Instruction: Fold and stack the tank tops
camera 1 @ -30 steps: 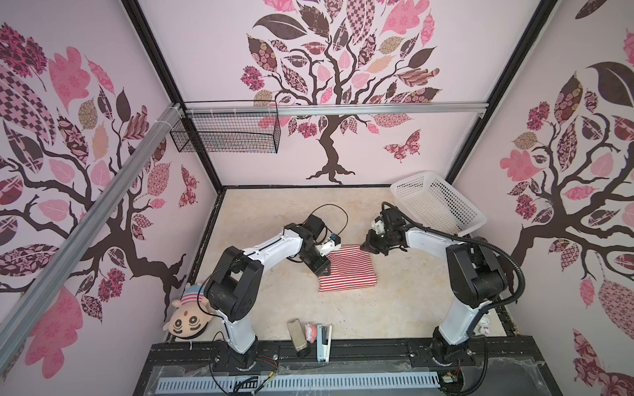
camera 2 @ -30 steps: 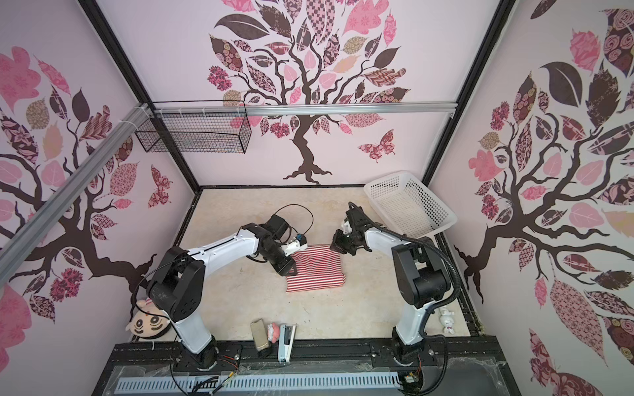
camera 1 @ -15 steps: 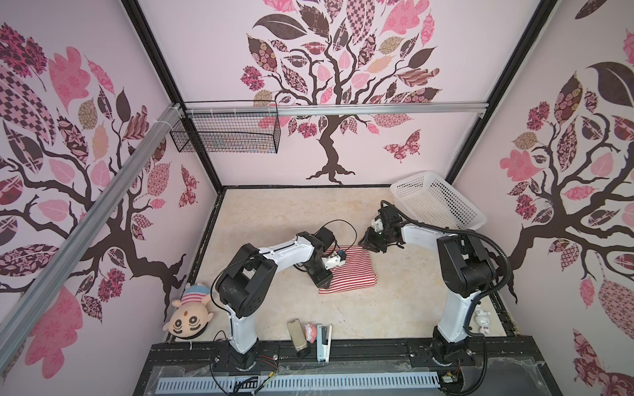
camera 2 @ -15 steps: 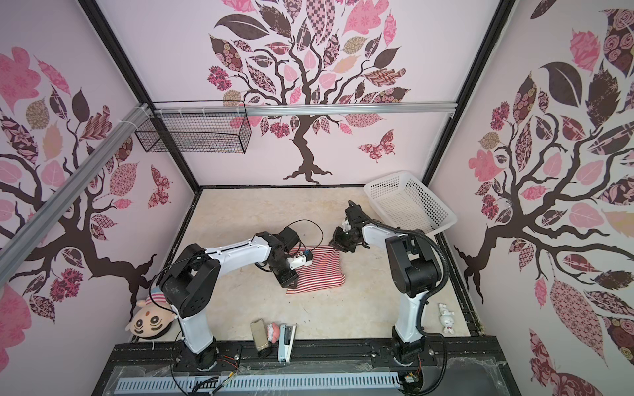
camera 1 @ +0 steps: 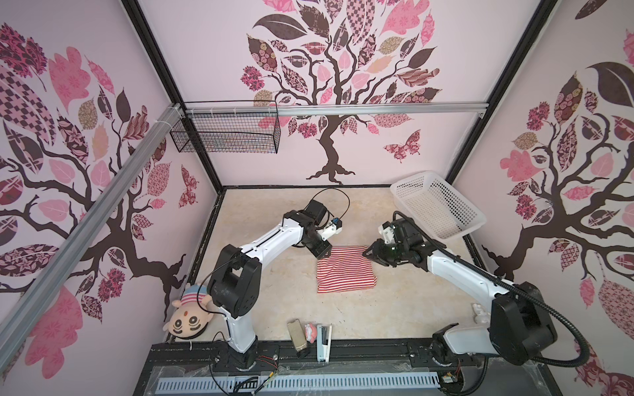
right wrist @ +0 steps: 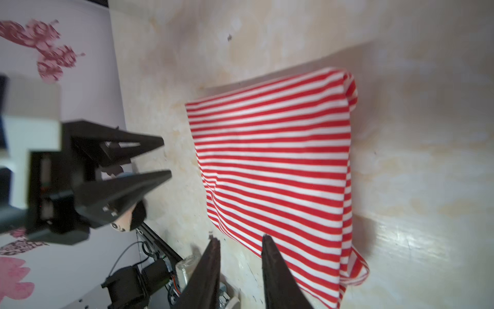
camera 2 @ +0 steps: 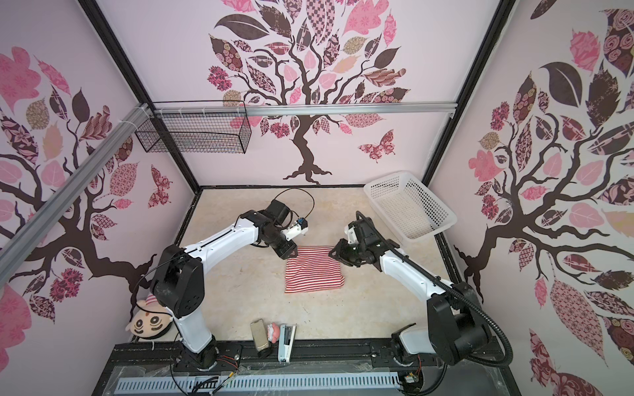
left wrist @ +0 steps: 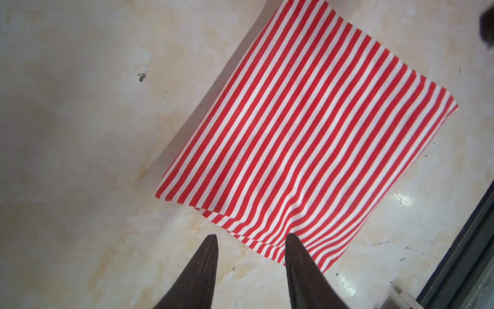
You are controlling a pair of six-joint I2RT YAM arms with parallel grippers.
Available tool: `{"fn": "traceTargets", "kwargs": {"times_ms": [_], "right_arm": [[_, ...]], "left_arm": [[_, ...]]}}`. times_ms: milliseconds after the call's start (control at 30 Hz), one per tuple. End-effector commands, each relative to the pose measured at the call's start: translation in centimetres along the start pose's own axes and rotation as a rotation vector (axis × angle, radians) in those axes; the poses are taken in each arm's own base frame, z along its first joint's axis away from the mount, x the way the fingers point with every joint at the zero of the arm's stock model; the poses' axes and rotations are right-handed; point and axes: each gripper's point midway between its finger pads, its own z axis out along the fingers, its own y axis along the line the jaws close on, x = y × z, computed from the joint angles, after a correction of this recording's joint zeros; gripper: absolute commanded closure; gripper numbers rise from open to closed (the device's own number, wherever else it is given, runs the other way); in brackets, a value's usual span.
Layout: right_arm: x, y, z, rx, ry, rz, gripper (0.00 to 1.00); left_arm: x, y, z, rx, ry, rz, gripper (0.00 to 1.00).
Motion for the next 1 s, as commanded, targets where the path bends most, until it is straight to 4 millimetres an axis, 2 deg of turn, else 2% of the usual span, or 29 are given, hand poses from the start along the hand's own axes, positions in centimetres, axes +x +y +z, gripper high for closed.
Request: {"fn": "traceTargets", "kwargs": {"times_ms": [0,300,567,700,767,833,967], "right_arm": [[1.6,-0.6,-0.3,0.007,0.011,0.017,0.74],[5.9,-6.1,1.4,0.086,0.090,0.080,0.76],[8.2,-9.9,3.4,0.146,0.142,0.118,0.77],[7.6,-9.0,2.6,0.143,0.122,0.100,0.78],[6.6,-7.9,1.2,0.154,0.086,0.070,0.77],[5.6,-6.3,-0.4,0.140,0.043,0.043,0.76],[4.8,-3.5,-1.6,0.054,0.019,0.025,0.75]], "left_arm": [[0.9,-0.1,2.8,0.046,0.059,-0.031,0.55],[2.9,0.6,5.4,0.034,0.129,-0.051,0.55],[3.6,1.3,6.0,0.019,0.157,-0.065,0.55],[3.4,1.7,5.2,-0.014,0.146,-0.061,0.56],[2.9,1.7,3.9,-0.031,0.112,-0.054,0.56],[2.0,1.5,1.8,-0.054,0.062,-0.042,0.55],[1.0,0.5,-1.1,-0.051,0.006,-0.024,0.54]]}}
